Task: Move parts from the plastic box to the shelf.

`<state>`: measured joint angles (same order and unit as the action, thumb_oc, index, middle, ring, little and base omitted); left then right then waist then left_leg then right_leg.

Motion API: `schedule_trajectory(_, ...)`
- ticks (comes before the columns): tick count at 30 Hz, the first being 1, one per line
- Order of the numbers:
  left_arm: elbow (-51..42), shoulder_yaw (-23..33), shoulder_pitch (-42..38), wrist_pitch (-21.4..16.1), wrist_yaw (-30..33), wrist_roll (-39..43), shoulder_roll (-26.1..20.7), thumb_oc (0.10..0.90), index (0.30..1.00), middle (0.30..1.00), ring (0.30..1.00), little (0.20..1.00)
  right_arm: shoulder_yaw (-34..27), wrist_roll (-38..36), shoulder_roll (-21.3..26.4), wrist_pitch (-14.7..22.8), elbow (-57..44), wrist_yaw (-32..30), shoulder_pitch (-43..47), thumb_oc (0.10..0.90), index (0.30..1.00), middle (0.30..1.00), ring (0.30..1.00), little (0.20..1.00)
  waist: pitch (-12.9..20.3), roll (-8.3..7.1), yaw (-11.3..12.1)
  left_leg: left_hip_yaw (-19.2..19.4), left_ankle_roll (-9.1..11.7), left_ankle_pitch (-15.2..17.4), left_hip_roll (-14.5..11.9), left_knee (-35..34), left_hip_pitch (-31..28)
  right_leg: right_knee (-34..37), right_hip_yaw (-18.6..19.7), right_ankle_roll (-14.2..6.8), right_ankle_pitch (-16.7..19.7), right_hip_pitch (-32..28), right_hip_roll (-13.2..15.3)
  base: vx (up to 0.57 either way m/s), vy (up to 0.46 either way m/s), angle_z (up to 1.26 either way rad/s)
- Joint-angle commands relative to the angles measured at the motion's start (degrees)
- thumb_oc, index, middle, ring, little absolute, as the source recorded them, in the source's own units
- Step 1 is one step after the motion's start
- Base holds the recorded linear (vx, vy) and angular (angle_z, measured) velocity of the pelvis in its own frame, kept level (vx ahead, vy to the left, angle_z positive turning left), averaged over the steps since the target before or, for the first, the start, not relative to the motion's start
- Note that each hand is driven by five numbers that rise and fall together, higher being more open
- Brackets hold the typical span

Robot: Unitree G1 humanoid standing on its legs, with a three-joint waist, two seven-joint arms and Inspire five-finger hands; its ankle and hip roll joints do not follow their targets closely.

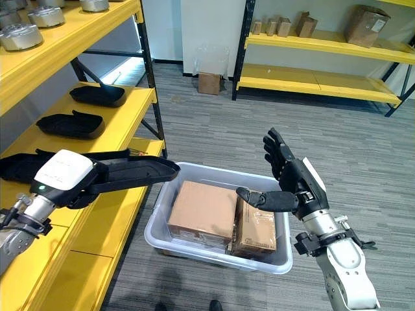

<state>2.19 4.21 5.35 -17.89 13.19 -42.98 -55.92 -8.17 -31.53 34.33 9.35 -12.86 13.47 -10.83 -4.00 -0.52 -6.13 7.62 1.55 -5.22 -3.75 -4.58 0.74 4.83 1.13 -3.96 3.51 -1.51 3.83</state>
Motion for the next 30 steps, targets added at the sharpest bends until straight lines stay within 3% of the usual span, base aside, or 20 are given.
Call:
schedule_trajectory(1, -4.4, 9.7, -4.2, 0.8, 6.8, 6.6, -1.0, 0.400, 0.300, 0.300, 0.300, 0.300, -2.4, 0.3, 2.2, 5.1, -4.9, -0.3, 4.9, 0.900, 1.000, 1.000, 1.000, 1.000, 6.4, -0.18, 0.4, -0.3, 2.7, 3.5, -4.5, -0.4, -4.4, -7.4, -0.2, -4.9, -4.2, 0.4, 5.1, -0.03, -0.059, 0.02)
schedule_trajectory(6, -6.5, 13.4, -2.3, 1.4, 7.0, 9.4, 1.3, 0.400, 0.300, 0.300, 0.300, 0.300, 0.1, 1.2, 2.7, 4.7, -4.3, -0.3, 7.0, 0.900, 1.000, 1.000, 1.000, 1.000, 4.4, 0.38, 2.1, -2.4, 3.2, 1.5, -6.4, 0.0, -4.7, -14.4, -1.5, -2.6, -9.0, 1.6, 2.4, -0.07, -0.123, 0.06)
schedule_trajectory(8, -6.7, 15.5, 0.0, 2.3, 6.9, 10.4, 3.5, 0.400, 0.300, 0.300, 0.300, 0.300, 1.9, 0.6, 2.9, 4.3, -4.7, 0.5, 8.2, 0.900, 1.000, 1.000, 1.000, 1.000, 2.9, 0.04, 4.1, -3.8, 4.3, -0.6, -8.8, 1.1, -3.7, -17.1, -3.2, -0.8, -11.2, 2.3, 0.3, -0.12, -0.240, 0.18)
schedule_trajectory(9, -6.9, 15.8, 0.2, 2.3, 6.7, 10.5, 3.6, 0.400, 0.300, 0.300, 0.300, 0.300, 2.0, 0.6, 2.9, 4.3, -4.6, 0.5, 8.4, 0.900, 1.000, 1.000, 1.000, 1.000, 2.9, 0.17, 3.8, -4.1, 4.5, -0.7, -9.0, 1.1, -3.5, -17.4, -3.4, -0.6, -11.3, 2.4, 0.1, -0.16, -0.260, 0.22)
schedule_trajectory(10, -7.0, 15.8, 0.5, 2.3, 6.6, 10.8, 4.0, 0.400, 0.300, 0.300, 0.300, 0.300, 2.4, 0.3, 3.0, 4.2, -5.0, 0.7, 8.8, 0.900, 1.000, 1.000, 1.000, 1.000, 2.2, -0.02, 4.8, -4.8, 5.1, -2.3, -9.7, 1.2, -2.6, -17.3, -3.9, -0.3, -11.7, 2.6, -0.7, -0.22, -0.254, 0.29)
schedule_trajectory(11, -7.0, 15.4, 0.1, 2.2, 6.4, 11.4, 4.9, 0.400, 0.300, 0.300, 0.300, 0.300, 3.1, -0.5, 3.4, 4.3, -5.0, 0.7, 9.9, 0.900, 1.000, 1.000, 1.000, 1.000, 0.9, 0.14, 6.0, -6.5, 6.8, -6.2, -10.7, 0.6, 0.0, -16.9, -6.2, 0.7, -11.9, 3.0, -2.0, -0.22, -0.249, 0.30)
schedule_trajectory(12, -6.9, 15.4, 0.0, 2.2, 6.4, 11.4, 4.9, 0.400, 0.300, 0.300, 0.300, 0.300, 3.1, -0.5, 3.5, 4.3, -4.9, 0.7, 10.0, 0.900, 1.000, 1.000, 1.000, 1.000, 0.9, 0.25, 5.8, -7.0, 6.9, -6.5, -10.7, 0.4, 0.2, -16.8, -6.5, 0.8, -11.9, 3.1, -2.0, -0.33, -0.245, 0.63)
schedule_trajectory(13, -6.9, 13.6, -1.6, 1.3, 5.3, 13.4, 5.3, 0.400, 0.300, 0.300, 0.300, 0.300, 3.4, 0.2, 4.4, 4.9, -5.0, -0.2, 11.9, 0.900, 1.000, 1.000, 1.000, 1.000, -0.8, 0.63, 6.8, -8.0, 8.1, -11.1, -10.3, 0.0, 4.0, -16.3, -9.5, 1.2, -12.1, 2.9, -1.8, -0.20, -0.086, 0.73)
schedule_trajectory(14, -6.8, 13.5, -1.9, 1.3, 5.3, 13.5, 5.3, 0.400, 0.300, 0.300, 0.300, 0.300, 3.3, 0.2, 4.4, 5.0, -4.9, -0.2, 12.0, 0.900, 1.000, 1.000, 1.000, 1.000, -0.8, 0.79, 6.6, -8.3, 8.1, -11.5, -10.3, -0.1, 4.4, -16.1, -9.8, 1.2, -11.8, 3.1, -1.9, -0.40, -0.137, 1.28)
schedule_trajectory(15, -6.0, 11.8, -4.2, 1.1, 5.2, 16.1, 6.6, 0.400, 0.300, 0.300, 0.300, 0.300, 4.6, 0.2, 5.0, 5.4, -4.3, -1.0, 14.0, 0.900, 1.000, 1.000, 1.000, 1.000, -1.8, 0.05, 6.3, -4.3, 6.3, -9.4, -9.1, 3.1, 5.5, -15.3, -12.1, 1.7, -10.8, 3.8, -0.3, -0.24, -0.051, 1.24)
schedule_trajectory(16, -5.9, 11.8, -4.4, 1.1, 5.2, 16.2, 6.5, 0.400, 0.300, 0.300, 0.300, 0.300, 4.6, 0.2, 5.0, 5.5, -4.1, -1.0, 14.3, 0.900, 1.000, 1.000, 1.000, 1.000, -1.8, 0.11, 6.3, -4.3, 6.1, -9.3, -9.1, 3.5, 5.9, -15.1, -12.2, 1.7, -10.5, 3.9, -0.3, -0.32, -0.083, 1.40)
schedule_trajectory(18, -5.6, 9.6, -6.5, 0.5, 4.7, 18.4, 7.4, 0.400, 0.300, 0.300, 0.300, 0.300, 6.7, 0.9, 5.3, 6.0, -3.6, -1.9, 16.7, 0.900, 1.000, 1.000, 1.000, 1.000, -1.9, -0.77, 6.2, -1.5, 4.9, -5.4, -8.6, 10.7, 5.9, -13.8, -14.2, 2.0, -9.2, 5.1, 1.3, -0.24, -0.086, 1.03)
schedule_trajectory(19, -5.9, 8.1, -8.0, 0.3, 4.3, 18.7, 7.8, 0.400, 0.300, 0.300, 0.300, 0.300, 6.6, 1.3, 5.3, 6.6, -3.5, -2.3, 16.5, 0.900, 1.000, 1.000, 1.000, 1.000, -1.3, -1.00, 4.8, 3.5, 5.0, -2.7, -10.4, 13.0, 4.8, -12.6, -17.2, 2.1, -8.4, 5.1, 2.5, -0.18, -0.062, 0.81)
schedule_trajectory(20, -5.9, 8.0, -8.1, 0.3, 4.3, 18.7, 7.8, 0.400, 0.300, 0.300, 0.300, 0.300, 6.5, 1.3, 5.3, 6.6, -3.6, -2.3, 16.4, 0.900, 1.000, 1.000, 1.000, 1.000, -1.4, -0.93, 4.8, 3.4, 5.0, -2.4, -10.5, 13.4, 4.8, -12.6, -17.3, 2.0, -8.4, 4.9, 2.4, -0.07, 0.034, 1.46)
schedule_trajectory(21, -5.8, 6.3, -9.6, 0.0, 3.9, 18.3, 7.5, 0.400, 0.300, 0.300, 0.300, 0.300, 6.0, 0.9, 5.1, 6.7, -4.1, -2.3, 15.4, 0.900, 1.000, 1.000, 1.000, 1.000, -0.6, -0.55, 3.2, 7.0, 6.4, -1.2, -12.8, 12.7, 1.7, -12.7, -19.1, 1.8, -9.2, 4.2, 3.1, -0.04, 0.036, 1.46)
schedule_trajectory(22, -5.7, 6.1, -9.7, 0.0, 4.0, 18.2, 7.5, 0.400, 0.300, 0.300, 0.300, 0.300, 5.9, 0.9, 5.0, 6.7, -4.2, -2.2, 15.3, 0.900, 1.000, 1.000, 1.000, 1.000, -0.9, -0.58, 3.2, 7.8, 5.9, -2.1, -13.0, 12.5, 1.9, -12.7, -20.1, 2.3, -8.5, 4.3, 3.2, -0.01, 0.056, 1.78)
schedule_trajectory(24, -5.7, 3.7, -11.8, -0.1, 3.8, 18.5, 7.8, 0.400, 0.300, 0.300, 0.300, 0.300, 5.3, 1.4, 4.6, 7.0, -4.4, -3.2, 13.9, 0.900, 1.000, 1.000, 1.000, 1.000, -0.1, 0.16, 1.2, 12.1, 8.1, -3.0, -16.8, 11.9, -2.4, -14.2, -22.7, 1.9, -9.8, 3.9, 4.1, -0.03, 0.107, 1.18)
schedule_trajectory(27, -5.9, 1.5, -13.5, -0.4, 3.8, 19.0, 7.9, 0.400, 0.300, 0.300, 0.300, 0.300, 4.5, 2.2, 4.1, 7.0, -4.0, -4.3, 12.1, 0.900, 1.000, 1.000, 1.000, 1.000, 1.0, 1.57, 0.1, 13.3, 9.3, -4.7, -18.7, 9.1, -5.6, -16.6, -26.0, 1.4, -9.9, 4.4, 6.0, -0.03, 0.224, 0.94)
schedule_trajectory(29, -6.5, 1.3, -13.9, -0.4, 3.9, 19.0, 7.7, 0.400, 0.300, 0.300, 0.300, 0.300, 3.9, 2.5, 3.7, 7.0, -4.2, -4.6, 11.5, 0.900, 1.000, 1.000, 1.000, 1.000, 1.7, 2.28, 0.0, 12.8, 8.9, -3.2, -18.0, 6.5, -6.4, -18.3, -26.8, 0.5, -9.6, 5.0, 7.6, -0.01, 0.196, 1.15)
schedule_trajectory(30, -6.6, 0.7, -14.8, -0.5, 3.8, 19.0, 7.9, 0.400, 0.300, 0.300, 0.300, 0.300, 3.8, 2.5, 3.7, 7.1, -4.3, -4.9, 11.3, 0.900, 1.000, 1.000, 1.000, 1.000, 1.7, 2.30, -0.1, 13.6, 8.1, -0.5, -17.0, 5.4, -6.0, -19.1, -27.6, -0.3, -8.9, 5.2, 9.1, -0.05, 0.246, 0.72)
